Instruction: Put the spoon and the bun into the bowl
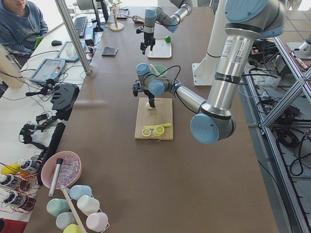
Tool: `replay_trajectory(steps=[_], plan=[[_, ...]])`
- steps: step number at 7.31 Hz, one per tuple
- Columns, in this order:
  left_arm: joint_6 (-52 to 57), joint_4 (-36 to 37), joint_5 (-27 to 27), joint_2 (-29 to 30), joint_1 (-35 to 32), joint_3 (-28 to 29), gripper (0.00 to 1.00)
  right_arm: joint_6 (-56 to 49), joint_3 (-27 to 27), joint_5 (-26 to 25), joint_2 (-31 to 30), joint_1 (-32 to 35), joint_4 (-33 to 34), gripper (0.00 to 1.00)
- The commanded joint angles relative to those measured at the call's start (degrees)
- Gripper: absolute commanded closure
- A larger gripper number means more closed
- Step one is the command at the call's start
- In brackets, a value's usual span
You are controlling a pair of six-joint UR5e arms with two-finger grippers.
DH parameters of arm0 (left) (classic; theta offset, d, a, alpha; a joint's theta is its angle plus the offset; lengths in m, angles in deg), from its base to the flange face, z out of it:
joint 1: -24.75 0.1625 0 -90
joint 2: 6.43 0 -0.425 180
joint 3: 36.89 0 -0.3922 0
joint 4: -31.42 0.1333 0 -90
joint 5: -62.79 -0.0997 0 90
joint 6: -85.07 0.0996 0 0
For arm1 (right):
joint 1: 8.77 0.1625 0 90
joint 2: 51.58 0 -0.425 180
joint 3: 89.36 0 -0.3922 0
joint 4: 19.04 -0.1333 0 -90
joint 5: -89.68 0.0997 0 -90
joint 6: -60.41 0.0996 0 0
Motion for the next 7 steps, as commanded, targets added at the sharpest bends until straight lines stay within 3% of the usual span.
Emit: replay_trajectory(steps=[1, 2, 4, 5, 7], plan=[[0.7, -0.1, -3.4, 0.9, 0.2, 1.2, 0.34, -1.1, -0.4, 1.1, -0.7, 1.1, 0.0, 0.00], [0.8, 0.0, -3.4, 0.8, 0.2, 1.2, 0.55, -3.0, -0.4, 2.4, -1.1, 1.9, 0.0, 0.00], [0.6, 0.1, -3.5, 0.8, 0.3, 1.2, 0.84, -5.7, -0.8, 5.1, -2.4, 4.8, 0.1, 0.00], [0.0, 0.1, -3.1, 1.0, 0.3, 0.7, 0.93, -8.2, -2.0, 7.5, -4.7, 6.9, 0.2, 0.00], [-7.7, 0.6, -2.5, 3.2, 0.9, -2.1, 0.96, -14.0, -7.7, 8.7, -11.8, 8.6, 0.3, 0.00]])
